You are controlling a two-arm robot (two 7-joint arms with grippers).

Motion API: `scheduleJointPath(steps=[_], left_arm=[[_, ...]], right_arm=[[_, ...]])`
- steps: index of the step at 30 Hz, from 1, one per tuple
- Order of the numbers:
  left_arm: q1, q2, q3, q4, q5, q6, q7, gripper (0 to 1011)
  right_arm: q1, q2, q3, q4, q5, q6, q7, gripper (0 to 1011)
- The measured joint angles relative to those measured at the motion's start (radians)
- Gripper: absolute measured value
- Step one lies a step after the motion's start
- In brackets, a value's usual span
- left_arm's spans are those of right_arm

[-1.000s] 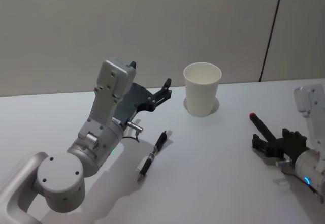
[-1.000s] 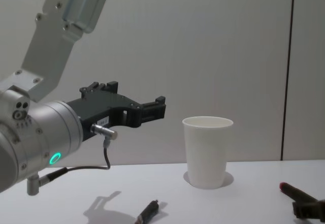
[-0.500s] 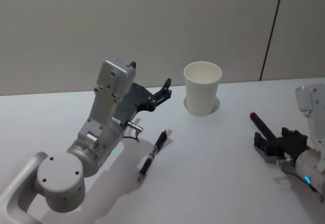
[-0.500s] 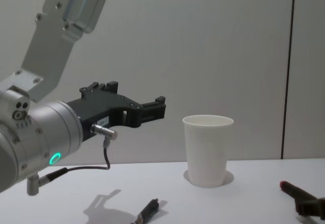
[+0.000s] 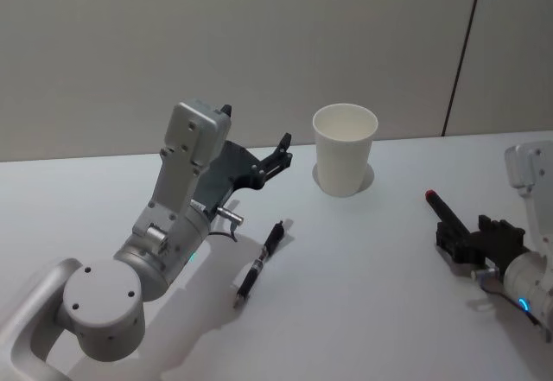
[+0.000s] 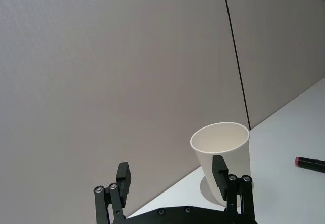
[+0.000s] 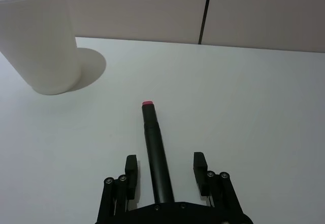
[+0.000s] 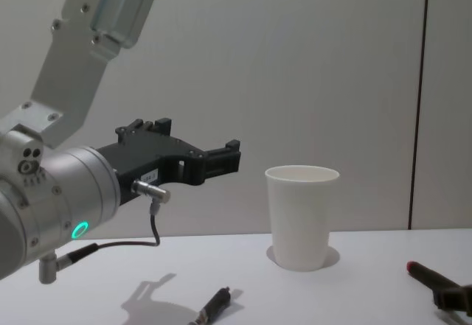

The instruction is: Place the pen into the pen holder.

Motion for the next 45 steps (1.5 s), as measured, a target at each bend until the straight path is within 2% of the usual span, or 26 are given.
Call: scheduleJointPath(steps=[15,21,26,27,31,41,45], left_arm=[[0.0,0.0,0.0,0.0,0.0,0.0,0.0,1001],[0.0,0.0,0.0,0.0,0.0,0.0,0.0,1001],[0.0,0.0,0.0,0.0,0.0,0.0,0.0,1001],[0.0,0.0,0.0,0.0,0.0,0.0,0.0,1001],[0.0,0.0,0.0,0.0,0.0,0.0,0.0,1001],[0.0,0.0,0.0,0.0,0.0,0.0,0.0,1001],[0.0,0.0,0.0,0.0,0.0,0.0,0.0,1001]], right_arm=[[0.001,-0.002,0.001,0.001,-0.002,-0.002,0.003,566],[0.001,-0.002,0.001,0.002,-0.003,-0.003,0.006,464],[0.001,-0.003,0.001,0.002,-0.004,-0.003,0.007,321],[0.001,-0.003,0.001,0.002,-0.004,-0.003,0.007,321],[0.001,-0.003,0.001,0.002,-0.004,-0.003,0.008,187],[0.001,-0.003,0.002,0.003,-0.005,-0.007,0.01,182],[0.001,-0.004,0.003,0.005,-0.006,-0.028,0.013,182]])
